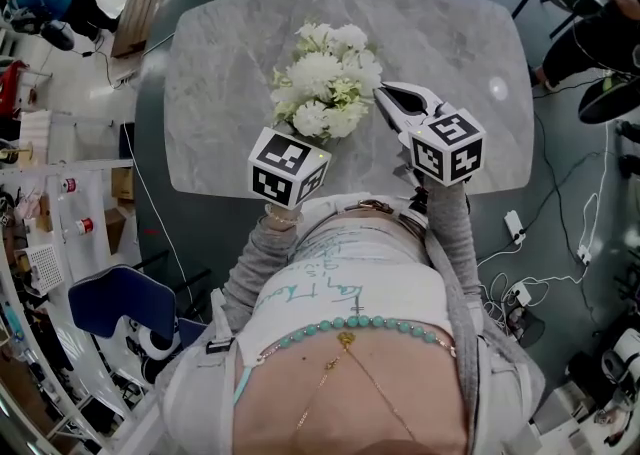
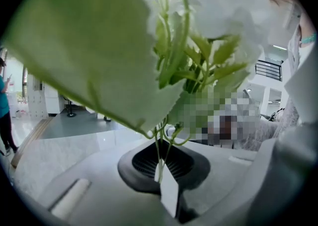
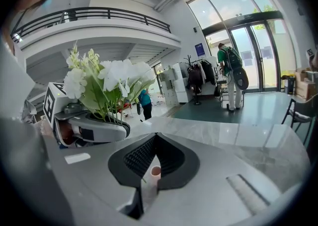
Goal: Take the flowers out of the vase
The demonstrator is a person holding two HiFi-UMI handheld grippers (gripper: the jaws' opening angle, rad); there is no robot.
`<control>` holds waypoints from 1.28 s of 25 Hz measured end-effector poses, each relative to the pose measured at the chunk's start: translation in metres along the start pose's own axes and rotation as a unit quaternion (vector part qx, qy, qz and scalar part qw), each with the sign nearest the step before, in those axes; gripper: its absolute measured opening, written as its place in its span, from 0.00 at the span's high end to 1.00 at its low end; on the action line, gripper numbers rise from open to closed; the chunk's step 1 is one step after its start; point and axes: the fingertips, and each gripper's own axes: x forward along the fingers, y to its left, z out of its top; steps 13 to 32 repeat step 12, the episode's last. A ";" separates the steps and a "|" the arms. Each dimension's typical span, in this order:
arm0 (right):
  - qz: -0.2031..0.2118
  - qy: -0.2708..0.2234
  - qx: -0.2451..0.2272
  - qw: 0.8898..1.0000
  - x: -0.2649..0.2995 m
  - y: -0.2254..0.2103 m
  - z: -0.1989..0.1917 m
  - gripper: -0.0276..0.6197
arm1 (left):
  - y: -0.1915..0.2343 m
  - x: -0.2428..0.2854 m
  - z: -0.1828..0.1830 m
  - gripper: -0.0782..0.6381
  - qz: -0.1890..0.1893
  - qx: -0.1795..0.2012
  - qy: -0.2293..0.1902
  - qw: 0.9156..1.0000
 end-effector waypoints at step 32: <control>-0.007 -0.006 0.003 1.000 -0.003 -0.006 0.002 0.92 | -0.001 0.002 0.001 0.88 -0.002 0.001 0.003 1.000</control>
